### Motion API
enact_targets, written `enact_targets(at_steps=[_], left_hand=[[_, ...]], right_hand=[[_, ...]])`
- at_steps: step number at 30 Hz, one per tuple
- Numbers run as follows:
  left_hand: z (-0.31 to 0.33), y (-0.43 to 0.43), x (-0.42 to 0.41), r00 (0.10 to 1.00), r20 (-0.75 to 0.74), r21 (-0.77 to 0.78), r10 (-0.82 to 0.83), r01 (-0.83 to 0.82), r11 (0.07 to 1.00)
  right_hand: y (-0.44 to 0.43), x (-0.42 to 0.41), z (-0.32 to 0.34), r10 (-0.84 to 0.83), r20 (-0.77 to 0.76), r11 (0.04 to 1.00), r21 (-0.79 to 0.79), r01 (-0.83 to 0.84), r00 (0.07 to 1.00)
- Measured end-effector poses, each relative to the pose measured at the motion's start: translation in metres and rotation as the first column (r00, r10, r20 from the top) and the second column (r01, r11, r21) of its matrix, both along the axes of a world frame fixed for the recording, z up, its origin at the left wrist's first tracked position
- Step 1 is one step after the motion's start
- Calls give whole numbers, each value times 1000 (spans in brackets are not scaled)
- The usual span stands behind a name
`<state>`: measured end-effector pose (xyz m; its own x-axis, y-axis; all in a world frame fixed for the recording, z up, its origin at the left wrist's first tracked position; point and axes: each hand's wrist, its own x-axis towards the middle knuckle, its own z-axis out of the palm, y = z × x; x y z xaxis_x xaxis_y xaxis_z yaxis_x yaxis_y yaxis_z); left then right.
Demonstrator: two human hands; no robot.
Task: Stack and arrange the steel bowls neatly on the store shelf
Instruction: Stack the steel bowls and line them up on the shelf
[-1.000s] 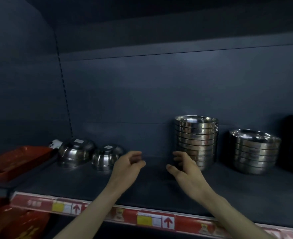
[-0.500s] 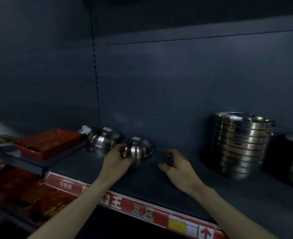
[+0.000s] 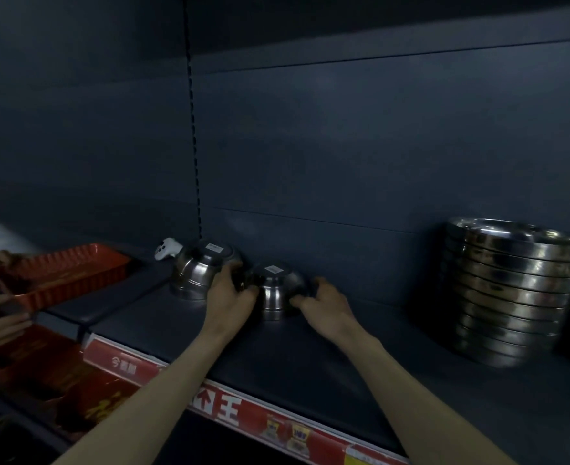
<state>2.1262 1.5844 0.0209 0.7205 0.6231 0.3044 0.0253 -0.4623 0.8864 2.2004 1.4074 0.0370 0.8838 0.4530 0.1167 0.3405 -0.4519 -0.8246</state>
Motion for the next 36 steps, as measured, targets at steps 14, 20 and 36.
enact_targets(at_steps=[14,20,36], left_hand=[[-13,8,10,993,-104,-49,-60,55,997],[-13,14,12,983,-164,-11,-79,78,997],[-10,7,3,986,-50,-27,-157,156,987]], right_hand=[[10,12,-30,18,93,992,-125,-7,996],[14,11,-33,31,116,982,-188,-9,993],[16,15,-35,4,161,1000,-16,-2,987]])
